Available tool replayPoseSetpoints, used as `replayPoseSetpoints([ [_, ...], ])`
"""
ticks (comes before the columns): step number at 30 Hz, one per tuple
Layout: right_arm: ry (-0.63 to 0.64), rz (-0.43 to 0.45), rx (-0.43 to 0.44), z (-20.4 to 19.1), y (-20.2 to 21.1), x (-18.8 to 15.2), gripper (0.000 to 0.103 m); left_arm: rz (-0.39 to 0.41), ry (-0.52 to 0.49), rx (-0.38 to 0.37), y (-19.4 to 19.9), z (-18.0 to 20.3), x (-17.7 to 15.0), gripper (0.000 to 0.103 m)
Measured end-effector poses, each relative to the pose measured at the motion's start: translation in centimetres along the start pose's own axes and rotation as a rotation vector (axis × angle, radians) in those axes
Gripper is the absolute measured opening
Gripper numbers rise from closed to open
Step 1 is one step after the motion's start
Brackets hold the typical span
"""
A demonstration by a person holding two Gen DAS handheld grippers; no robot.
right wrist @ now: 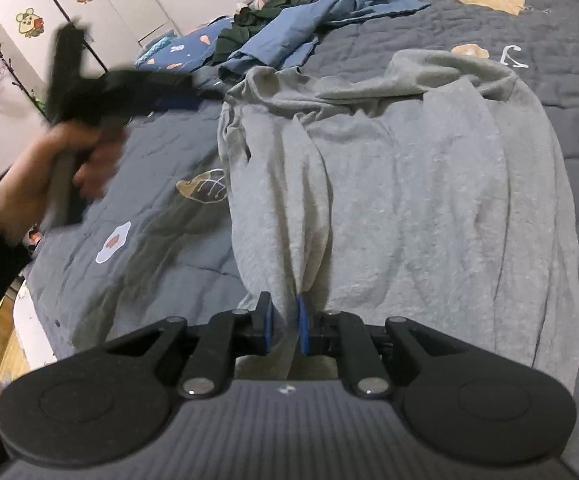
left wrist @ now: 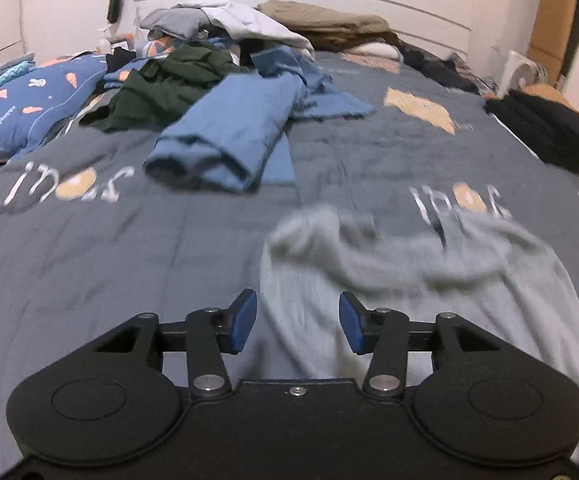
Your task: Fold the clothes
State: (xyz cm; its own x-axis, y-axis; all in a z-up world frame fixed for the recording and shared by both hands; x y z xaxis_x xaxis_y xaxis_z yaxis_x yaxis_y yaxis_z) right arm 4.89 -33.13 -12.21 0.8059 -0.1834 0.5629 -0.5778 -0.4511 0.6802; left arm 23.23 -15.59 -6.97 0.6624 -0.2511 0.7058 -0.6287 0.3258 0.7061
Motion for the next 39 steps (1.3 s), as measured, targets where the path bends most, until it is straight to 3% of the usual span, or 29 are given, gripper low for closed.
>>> replayPoseSetpoints([
  [8, -0.021, -0.016, 0.007, 0.5, 0.3, 0.1, 0.012, -0.149, -0.121, -0.202, 8.4, 4.8, -11.5, 0.049],
  [11, -0.009, -0.053, 0.021, -0.2, 0.2, -0.7, 0.013, -0.155, -0.123, -0.251, 11.3, 6.5, -14.6, 0.049],
  [15, 0.007, -0.096, 0.039, -1.0, 0.5, -2.1, 0.014, -0.156, -0.084, -0.279, 13.5, 7.6, -17.2, 0.05],
  [18, 0.033, -0.116, 0.032, -1.3, 1.0, -3.4, 0.014, -0.159, -0.129, -0.286, 14.8, 8.0, -18.7, 0.05],
  [22, 0.065, -0.139, 0.027, -1.4, 1.4, -5.1, 0.014, -0.219, -0.083, -0.283, 15.2, 7.7, -21.5, 0.05],
  [24, 0.062, -0.131, 0.032, -1.5, 1.4, -5.5, 0.014, -0.244, -0.123, -0.28, 15.5, 8.5, -23.0, 0.05],
  [28, 0.05, -0.101, 0.049, -1.7, 1.8, -5.4, 0.006, -0.228, -0.205, -0.35, 16.9, 11.0, -24.2, 0.05],
  [34, 0.027, -0.045, 0.012, -0.7, 2.9, -4.3, 0.006, -0.207, -0.315, -0.45, 18.7, 14.2, -26.0, 0.05],
  [39, 0.036, -0.062, -0.01, 0.0, 2.9, -4.6, 0.006, -0.191, -0.324, -0.348, 18.0, 12.0, -25.8, 0.054],
])
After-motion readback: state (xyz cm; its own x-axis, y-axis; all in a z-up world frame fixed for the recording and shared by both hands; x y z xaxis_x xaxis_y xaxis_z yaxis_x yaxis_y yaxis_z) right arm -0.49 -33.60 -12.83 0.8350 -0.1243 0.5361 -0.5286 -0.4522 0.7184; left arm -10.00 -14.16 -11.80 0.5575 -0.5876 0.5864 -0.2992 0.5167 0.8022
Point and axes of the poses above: each gripper's, at about its wrist camera, not at the fingertips, and y roughly against the way its jaws point, z to its right, x to its top, the point moved 7 cm from there along -y, roughly the way its jaws point, and after that the axes turned 3 degrees about x, right-handed, at the moved point
